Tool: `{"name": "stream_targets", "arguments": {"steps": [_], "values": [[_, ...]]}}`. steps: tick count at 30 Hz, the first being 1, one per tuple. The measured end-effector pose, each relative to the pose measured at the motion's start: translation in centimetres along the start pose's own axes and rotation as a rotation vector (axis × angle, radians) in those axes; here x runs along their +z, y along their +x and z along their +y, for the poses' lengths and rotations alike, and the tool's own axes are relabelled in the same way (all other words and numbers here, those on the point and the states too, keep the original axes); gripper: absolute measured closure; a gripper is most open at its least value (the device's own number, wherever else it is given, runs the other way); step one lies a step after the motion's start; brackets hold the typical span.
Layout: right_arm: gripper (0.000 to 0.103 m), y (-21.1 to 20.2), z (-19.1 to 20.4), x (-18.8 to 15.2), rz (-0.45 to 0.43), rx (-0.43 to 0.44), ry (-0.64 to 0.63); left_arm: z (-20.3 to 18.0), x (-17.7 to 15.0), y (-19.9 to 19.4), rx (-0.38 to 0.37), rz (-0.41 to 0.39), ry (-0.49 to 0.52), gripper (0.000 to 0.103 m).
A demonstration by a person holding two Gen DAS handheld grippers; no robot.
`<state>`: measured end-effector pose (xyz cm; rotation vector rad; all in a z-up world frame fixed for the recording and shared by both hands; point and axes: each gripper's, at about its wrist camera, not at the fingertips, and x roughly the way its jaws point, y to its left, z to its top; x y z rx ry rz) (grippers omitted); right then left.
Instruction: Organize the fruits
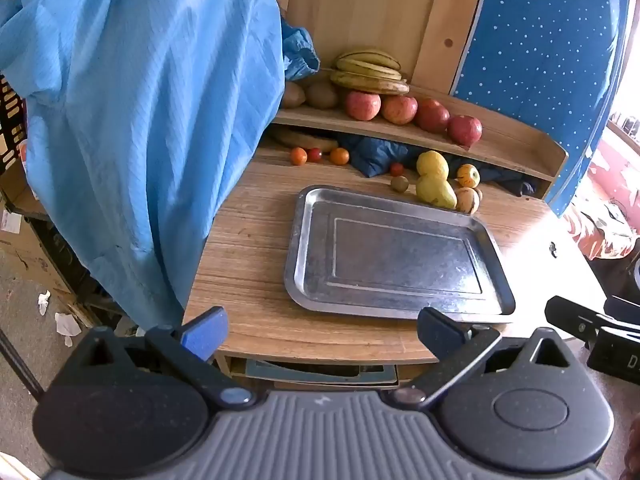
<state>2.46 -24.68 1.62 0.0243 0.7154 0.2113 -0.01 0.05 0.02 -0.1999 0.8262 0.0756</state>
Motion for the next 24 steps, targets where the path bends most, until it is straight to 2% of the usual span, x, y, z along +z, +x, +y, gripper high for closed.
{"name": "stream_targets", "arguments": {"steps": [24], "values": [[0.001,0.10,-0.12,0.04,0.008,0.003,0.006,0.00,-0.44,0.05,0.008,0.001,0.005,0.001]]}}
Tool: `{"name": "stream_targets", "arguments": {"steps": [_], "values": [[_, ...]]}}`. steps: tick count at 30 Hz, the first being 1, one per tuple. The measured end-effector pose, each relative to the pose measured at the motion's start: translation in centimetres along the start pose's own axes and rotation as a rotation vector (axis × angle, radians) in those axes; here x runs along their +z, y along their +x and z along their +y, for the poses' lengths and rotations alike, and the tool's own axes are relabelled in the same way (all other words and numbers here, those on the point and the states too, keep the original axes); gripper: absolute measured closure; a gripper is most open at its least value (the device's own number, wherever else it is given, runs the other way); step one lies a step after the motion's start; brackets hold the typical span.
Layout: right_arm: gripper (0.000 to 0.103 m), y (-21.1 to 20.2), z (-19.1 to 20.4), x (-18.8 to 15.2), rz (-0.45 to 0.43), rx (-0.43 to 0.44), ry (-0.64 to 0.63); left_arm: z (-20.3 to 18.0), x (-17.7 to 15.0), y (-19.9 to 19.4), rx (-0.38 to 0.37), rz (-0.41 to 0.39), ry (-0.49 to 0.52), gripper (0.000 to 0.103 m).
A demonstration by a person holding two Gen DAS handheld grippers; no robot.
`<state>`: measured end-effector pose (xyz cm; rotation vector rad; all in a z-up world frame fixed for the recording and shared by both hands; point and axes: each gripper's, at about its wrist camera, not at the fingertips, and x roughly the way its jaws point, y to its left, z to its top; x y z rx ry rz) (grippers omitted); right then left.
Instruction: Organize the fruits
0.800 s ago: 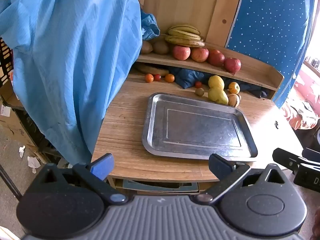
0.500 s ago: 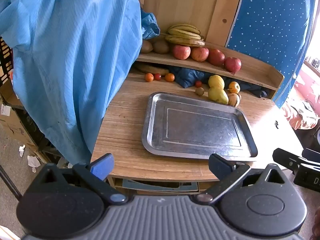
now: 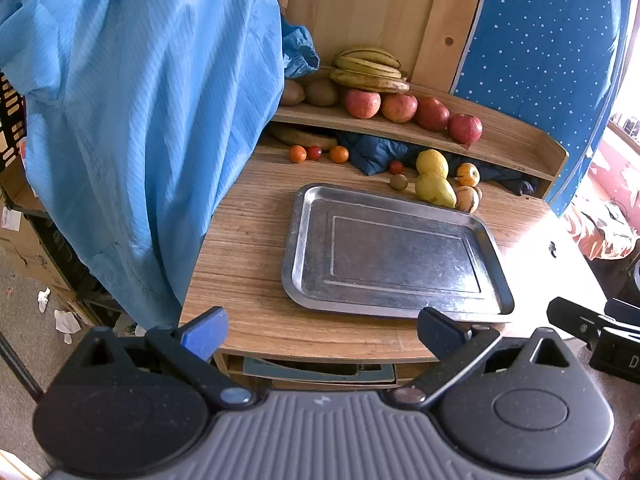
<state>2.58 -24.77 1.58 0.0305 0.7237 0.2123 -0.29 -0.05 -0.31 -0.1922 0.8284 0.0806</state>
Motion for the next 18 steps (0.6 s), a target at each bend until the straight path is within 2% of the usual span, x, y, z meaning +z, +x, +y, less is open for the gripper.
{"name": "stream_targets", "arguments": {"steps": [18], "values": [[0.001,-0.04,0.02,0.19,0.002,0.001,0.004,-0.25,-0.14,0.01,0.000,0.003,-0.002,0.001]]}}
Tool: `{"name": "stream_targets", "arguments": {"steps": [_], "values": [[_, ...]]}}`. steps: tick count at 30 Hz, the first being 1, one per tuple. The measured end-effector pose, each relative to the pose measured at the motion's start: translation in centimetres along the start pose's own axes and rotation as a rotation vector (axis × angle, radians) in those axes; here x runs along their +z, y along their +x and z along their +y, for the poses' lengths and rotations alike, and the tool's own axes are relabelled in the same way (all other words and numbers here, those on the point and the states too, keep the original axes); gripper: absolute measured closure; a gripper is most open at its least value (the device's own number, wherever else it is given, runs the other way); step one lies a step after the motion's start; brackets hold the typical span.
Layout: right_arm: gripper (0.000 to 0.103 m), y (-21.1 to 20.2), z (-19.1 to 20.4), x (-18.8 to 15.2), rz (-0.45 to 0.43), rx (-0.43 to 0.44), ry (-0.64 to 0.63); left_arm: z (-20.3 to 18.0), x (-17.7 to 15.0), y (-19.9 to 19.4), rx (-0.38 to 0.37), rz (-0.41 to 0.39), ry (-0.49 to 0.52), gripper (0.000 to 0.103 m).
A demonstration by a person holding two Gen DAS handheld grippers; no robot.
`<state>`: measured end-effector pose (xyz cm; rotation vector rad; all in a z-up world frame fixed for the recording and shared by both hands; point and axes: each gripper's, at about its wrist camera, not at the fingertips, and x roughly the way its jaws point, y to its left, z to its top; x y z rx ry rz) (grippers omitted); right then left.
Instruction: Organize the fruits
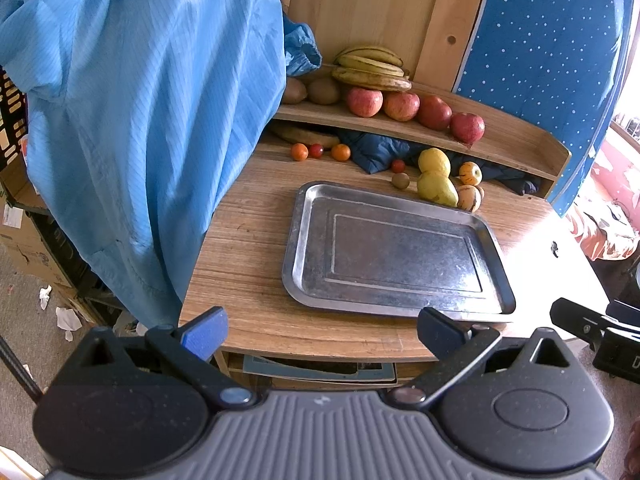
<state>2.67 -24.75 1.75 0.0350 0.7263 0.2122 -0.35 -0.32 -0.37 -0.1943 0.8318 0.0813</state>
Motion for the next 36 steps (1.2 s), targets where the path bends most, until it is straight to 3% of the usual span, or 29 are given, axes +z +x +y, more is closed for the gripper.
{"name": "stream_targets", "arguments": {"steps": [36], "values": [[0.001,2.4,-2.1,0.6,0.058,0.015,-0.006,-1.7,0.8,3.2,0.014,0.060,-0.027,0.001]]}}
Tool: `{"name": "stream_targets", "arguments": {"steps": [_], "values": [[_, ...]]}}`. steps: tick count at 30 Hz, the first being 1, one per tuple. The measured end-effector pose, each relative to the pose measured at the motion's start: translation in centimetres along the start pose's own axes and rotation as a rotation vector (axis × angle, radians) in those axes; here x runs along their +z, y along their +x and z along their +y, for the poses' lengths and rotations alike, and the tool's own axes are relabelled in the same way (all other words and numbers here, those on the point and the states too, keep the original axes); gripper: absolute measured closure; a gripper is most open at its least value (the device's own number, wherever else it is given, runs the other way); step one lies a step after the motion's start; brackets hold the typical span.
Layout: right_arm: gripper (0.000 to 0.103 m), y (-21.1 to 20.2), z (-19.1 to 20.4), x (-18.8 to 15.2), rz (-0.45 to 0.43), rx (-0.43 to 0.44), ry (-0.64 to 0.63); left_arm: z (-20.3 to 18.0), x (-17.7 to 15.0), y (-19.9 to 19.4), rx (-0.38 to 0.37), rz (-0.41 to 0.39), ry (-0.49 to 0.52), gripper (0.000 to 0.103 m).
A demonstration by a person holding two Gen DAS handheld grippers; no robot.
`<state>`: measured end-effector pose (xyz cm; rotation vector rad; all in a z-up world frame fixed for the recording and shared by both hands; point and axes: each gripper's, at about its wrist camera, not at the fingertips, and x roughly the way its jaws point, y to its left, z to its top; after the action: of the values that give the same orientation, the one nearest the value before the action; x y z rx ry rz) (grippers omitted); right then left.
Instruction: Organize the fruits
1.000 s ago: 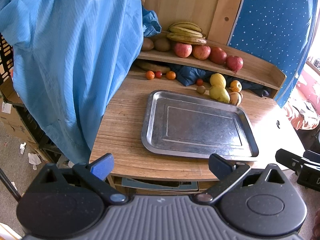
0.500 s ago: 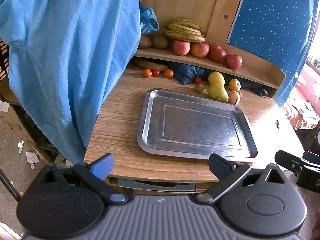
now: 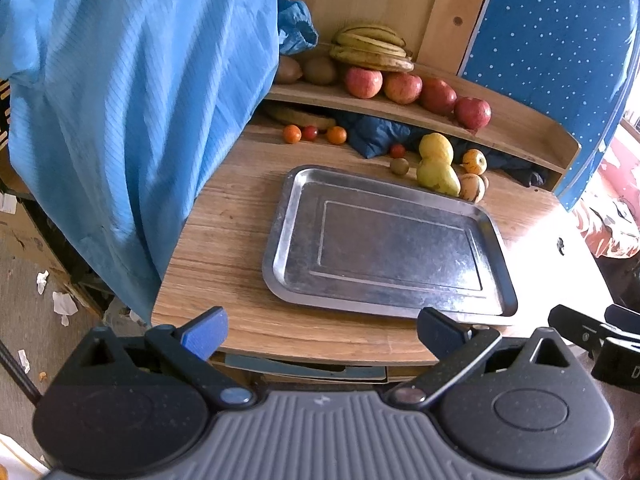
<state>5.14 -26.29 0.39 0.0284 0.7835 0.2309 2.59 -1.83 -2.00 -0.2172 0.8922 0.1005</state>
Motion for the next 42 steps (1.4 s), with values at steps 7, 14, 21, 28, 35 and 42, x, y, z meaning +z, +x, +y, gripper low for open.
{"name": "stream_targets", "arguments": {"steps": [7,14,21,28,35,42], "values": [[0.001,1.5,-1.5,0.7,0.032,0.019,-0.025,-1.6,0.6,1.5,0.014,0.015,-0.022,0.001],[0.001,3.8,-3.9,2.5,0.053,0.036,-0.058,-4.2,1.9,3.6,0.035,0.016,-0.051,0.001],[0.000,6.1,-6.6,4.7,0.053,0.070,-0.082,-6.5,3.4,4.5,0.071,0.003,-0.074,0.001],[0.001,7.7,-7.5,6.1,0.044,0.144,-0.118,-7.5,4.4,5.1,0.109,0.002,-0.105,0.001],[0.001,8.8,-7.6,7.2,0.038,0.200,-0.133,-6.9,5.8,5.2,0.127,-0.019,-0.140,0.001],[0.000,10.1,-6.6,8.3,0.031,0.234,-0.133,-5.0,8.2,7.1,0.089,-0.002,-0.150,0.001]]}}
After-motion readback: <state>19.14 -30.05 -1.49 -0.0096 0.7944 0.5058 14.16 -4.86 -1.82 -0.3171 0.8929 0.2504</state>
